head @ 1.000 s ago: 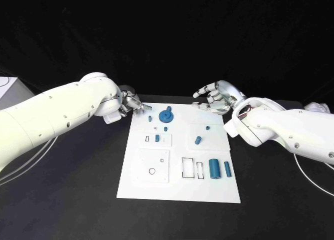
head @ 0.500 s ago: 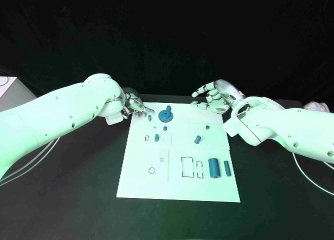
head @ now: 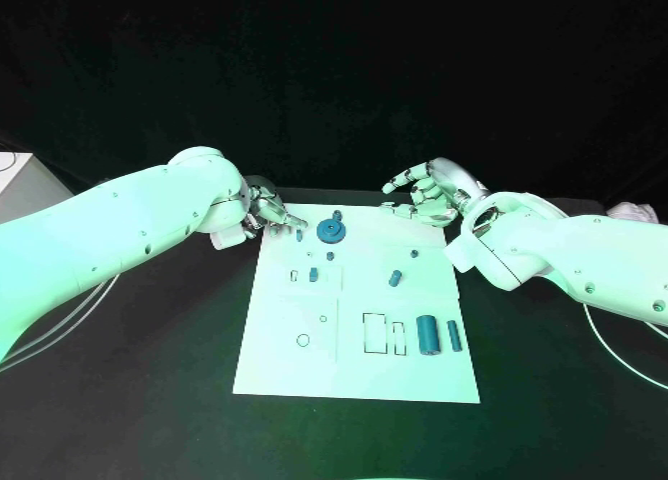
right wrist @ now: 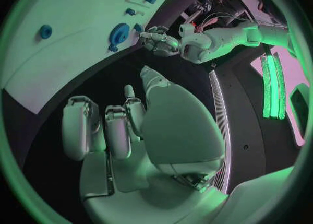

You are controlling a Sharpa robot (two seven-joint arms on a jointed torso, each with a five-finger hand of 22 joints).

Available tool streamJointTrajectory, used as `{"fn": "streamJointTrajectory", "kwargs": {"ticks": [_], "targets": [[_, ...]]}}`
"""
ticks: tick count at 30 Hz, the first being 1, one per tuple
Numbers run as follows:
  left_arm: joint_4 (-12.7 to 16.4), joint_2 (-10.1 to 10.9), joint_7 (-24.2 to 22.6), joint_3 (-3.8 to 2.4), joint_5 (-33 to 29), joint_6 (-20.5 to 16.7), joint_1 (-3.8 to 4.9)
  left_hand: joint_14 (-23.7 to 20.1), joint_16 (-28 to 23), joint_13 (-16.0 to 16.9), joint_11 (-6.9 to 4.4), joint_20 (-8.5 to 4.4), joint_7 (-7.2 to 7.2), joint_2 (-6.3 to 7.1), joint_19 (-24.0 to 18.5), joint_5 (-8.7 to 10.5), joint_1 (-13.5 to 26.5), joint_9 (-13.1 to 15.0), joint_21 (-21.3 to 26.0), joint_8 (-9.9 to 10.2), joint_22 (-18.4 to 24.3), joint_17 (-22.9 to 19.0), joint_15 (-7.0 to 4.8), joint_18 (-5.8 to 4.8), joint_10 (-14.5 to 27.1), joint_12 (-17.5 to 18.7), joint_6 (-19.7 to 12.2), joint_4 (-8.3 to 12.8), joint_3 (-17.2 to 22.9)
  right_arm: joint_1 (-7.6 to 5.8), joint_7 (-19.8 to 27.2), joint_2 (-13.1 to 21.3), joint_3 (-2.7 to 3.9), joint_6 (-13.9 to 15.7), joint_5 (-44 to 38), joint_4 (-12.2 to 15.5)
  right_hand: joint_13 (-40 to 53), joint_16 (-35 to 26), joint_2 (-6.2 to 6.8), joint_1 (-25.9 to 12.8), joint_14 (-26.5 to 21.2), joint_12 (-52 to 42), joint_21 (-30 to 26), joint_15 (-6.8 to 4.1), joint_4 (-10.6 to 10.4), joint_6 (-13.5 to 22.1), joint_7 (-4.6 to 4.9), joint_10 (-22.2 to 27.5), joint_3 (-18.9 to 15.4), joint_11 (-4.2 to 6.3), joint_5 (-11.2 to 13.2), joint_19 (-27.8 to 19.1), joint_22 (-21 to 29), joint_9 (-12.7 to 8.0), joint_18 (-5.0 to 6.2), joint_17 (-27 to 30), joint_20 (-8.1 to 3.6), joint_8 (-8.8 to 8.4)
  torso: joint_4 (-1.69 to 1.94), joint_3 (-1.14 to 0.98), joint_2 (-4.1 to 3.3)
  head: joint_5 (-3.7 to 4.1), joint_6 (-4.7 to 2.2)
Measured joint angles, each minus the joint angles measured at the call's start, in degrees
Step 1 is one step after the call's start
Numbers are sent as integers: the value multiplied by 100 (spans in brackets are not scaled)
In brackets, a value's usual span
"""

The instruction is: Assemble the parts on the task board

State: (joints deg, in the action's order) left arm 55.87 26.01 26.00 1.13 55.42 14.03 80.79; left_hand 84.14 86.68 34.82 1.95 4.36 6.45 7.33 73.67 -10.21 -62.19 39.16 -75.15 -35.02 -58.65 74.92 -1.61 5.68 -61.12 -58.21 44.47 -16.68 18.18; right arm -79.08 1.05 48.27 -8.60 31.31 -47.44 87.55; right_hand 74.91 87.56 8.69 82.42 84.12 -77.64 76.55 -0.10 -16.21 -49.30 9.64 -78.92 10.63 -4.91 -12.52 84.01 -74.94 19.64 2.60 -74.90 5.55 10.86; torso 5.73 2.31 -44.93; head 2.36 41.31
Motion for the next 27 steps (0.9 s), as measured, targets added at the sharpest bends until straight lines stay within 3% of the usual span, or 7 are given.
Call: {"fn": "streamJointTrajectory", "kwargs": {"ticks": [27], "targets": [[-169,-132,-46,74,-32,54,-20,0,0,18,0,-1,-22,-52,0,0,-142,-23,0,0,-30,0,0,-1,0,-32,102,1,1,-2,1,-7,0,-2,0,7,0,0,-24,-23,0,0,0,0,-16,0,0,0,16,0,0,0,2,0,1,-3,0,0,0,3,4,13,30]]}}
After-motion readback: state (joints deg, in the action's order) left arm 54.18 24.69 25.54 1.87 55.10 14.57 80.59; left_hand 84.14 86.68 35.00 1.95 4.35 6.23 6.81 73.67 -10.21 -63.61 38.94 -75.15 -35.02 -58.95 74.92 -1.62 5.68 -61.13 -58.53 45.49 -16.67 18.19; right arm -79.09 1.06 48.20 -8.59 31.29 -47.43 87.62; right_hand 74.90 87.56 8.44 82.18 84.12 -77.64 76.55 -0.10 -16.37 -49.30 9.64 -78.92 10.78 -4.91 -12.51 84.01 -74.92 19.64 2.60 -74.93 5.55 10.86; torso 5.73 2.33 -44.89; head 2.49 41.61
